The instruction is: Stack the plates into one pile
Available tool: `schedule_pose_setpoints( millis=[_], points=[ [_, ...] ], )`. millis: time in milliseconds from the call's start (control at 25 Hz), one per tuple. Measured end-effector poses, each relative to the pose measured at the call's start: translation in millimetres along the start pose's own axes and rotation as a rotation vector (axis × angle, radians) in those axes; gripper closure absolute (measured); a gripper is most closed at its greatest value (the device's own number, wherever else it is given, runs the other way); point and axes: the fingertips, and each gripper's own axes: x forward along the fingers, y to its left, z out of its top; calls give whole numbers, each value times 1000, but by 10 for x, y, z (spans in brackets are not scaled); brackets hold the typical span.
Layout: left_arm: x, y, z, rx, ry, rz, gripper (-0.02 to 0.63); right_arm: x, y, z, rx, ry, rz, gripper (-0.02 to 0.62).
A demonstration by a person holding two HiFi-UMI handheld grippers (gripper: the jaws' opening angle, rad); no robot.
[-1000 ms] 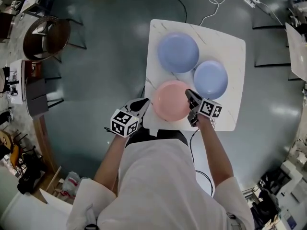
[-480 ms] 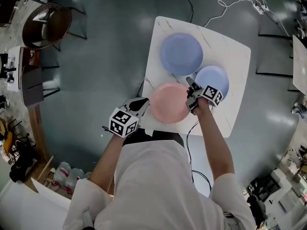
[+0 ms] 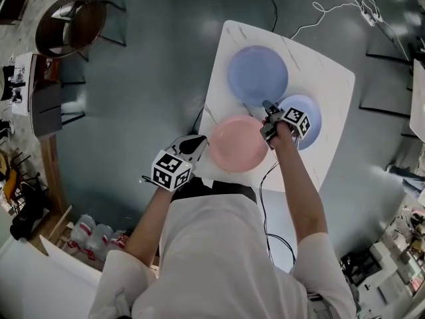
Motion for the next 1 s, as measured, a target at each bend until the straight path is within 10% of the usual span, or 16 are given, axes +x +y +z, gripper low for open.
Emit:
schedule_pose_setpoints(
  millis=[1000],
  points=[
    [-174, 22, -220, -4, -21, 45, 592, 78, 46, 137, 146, -89, 133, 548]
  ],
)
